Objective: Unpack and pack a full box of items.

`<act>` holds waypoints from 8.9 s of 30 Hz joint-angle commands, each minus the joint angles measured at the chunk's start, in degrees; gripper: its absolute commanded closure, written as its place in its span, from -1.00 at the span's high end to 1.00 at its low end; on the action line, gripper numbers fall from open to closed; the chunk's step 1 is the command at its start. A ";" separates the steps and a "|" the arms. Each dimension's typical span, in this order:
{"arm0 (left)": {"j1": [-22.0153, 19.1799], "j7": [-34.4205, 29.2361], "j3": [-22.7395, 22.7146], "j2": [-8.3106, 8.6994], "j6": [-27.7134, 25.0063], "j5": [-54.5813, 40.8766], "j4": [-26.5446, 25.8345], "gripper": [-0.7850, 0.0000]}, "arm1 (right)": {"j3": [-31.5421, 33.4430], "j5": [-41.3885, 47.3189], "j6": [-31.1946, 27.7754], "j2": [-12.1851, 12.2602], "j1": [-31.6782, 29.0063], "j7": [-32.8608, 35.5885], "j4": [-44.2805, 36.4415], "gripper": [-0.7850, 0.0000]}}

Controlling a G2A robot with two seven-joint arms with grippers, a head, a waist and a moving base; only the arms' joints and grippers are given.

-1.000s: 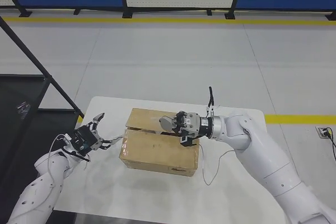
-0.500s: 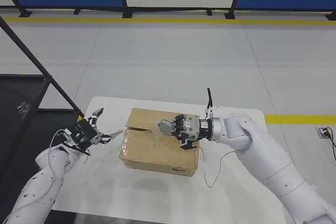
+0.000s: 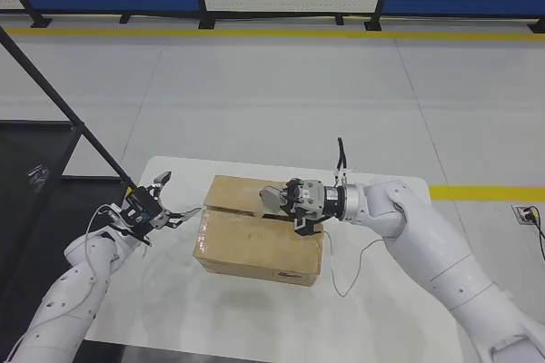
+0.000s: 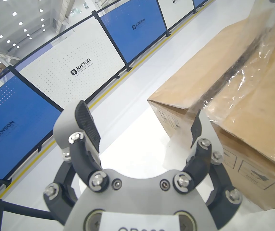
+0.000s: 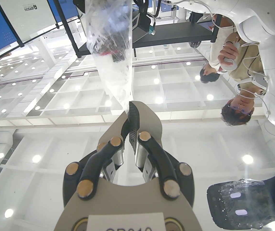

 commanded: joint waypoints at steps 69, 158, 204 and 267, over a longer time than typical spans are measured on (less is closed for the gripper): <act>0.09 3.02 3.09 -1.00 3.66 -0.87 -1.46 1.00 | 9.40 -33.84 -1.36 -2.55 -1.88 23.21 5.54 -1.00; -4.27 0.60 9.01 -4.49 7.11 2.44 4.44 1.00 | 12.37 -36.55 0.00 -0.92 -4.63 25.05 7.76 -0.24; -1.05 -9.36 10.76 -6.23 14.23 4.66 -3.35 1.00 | 11.82 -38.12 0.00 -1.05 -4.04 26.89 10.87 -0.06; 4.68 -8.42 5.26 -5.94 15.14 4.61 -10.28 1.00 | 26.72 -61.88 -25.15 10.26 -23.66 31.66 -18.70 1.00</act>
